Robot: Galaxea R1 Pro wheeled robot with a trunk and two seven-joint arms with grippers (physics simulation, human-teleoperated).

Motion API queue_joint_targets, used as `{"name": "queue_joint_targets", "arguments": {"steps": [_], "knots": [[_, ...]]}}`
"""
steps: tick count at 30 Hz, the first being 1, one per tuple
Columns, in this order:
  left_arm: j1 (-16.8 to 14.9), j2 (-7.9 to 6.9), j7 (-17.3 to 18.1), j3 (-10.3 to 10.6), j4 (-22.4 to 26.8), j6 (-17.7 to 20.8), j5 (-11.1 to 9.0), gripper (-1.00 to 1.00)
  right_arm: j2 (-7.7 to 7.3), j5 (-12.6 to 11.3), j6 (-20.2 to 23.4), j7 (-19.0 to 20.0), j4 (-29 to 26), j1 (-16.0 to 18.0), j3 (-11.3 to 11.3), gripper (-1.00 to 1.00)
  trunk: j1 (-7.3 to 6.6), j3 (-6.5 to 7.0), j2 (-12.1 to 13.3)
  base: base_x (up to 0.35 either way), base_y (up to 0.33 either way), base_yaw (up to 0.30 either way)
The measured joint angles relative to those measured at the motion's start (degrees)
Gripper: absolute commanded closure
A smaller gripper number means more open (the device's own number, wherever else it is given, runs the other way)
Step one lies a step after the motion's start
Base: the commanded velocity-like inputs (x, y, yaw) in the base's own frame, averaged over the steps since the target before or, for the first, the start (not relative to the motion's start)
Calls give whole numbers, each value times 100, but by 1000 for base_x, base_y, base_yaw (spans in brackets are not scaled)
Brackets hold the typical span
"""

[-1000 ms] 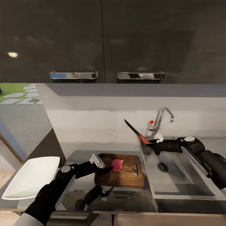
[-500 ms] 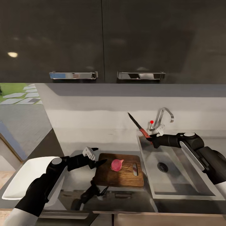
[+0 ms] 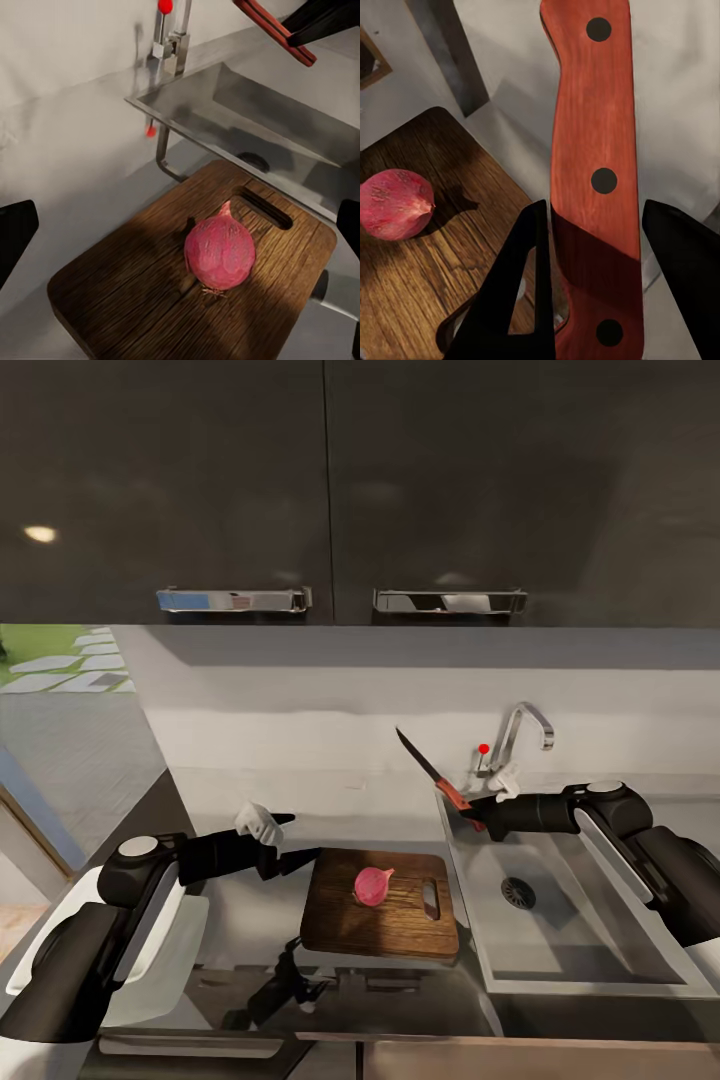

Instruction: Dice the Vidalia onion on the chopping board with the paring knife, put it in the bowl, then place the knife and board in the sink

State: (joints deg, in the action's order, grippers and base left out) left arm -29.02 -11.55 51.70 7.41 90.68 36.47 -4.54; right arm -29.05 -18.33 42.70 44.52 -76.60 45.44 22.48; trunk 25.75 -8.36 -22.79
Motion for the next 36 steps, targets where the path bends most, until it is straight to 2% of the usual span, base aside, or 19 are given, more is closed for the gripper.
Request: {"name": "queue_joint_targets", "arguments": {"steps": [4,7,10,11,16,20,36], "knots": [[3,-1,1,0,0,0,0,-100,0,0,-2,-5,-1,0,1,100,0,0,0,0,0,0],[1,-1,1,0,0,0,0,-100,25,8,-4,-219,4,0,8,100,0,0,0,0,0,0],[1,-1,1,0,0,0,0,-100,60,11,-7,-607,4,0,10,100,0,0,0,0,0,0],[2,-1,1,0,0,0,0,-100,78,13,-8,-843,6,0,11,100,0,0,0,0,0,0],[2,-1,1,0,0,0,0,-100,112,-1,0,-1330,8,0,12,100,0,0,0,0,0,0],[3,1,1,0,0,0,0,-100,121,-7,1,-1447,4,0,12,100,0,0,0,0,0,0],[1,7,1,0,0,0,0,-100,123,-14,0,-1437,1,0,17,100,0,0,0,0,0,0]]}}
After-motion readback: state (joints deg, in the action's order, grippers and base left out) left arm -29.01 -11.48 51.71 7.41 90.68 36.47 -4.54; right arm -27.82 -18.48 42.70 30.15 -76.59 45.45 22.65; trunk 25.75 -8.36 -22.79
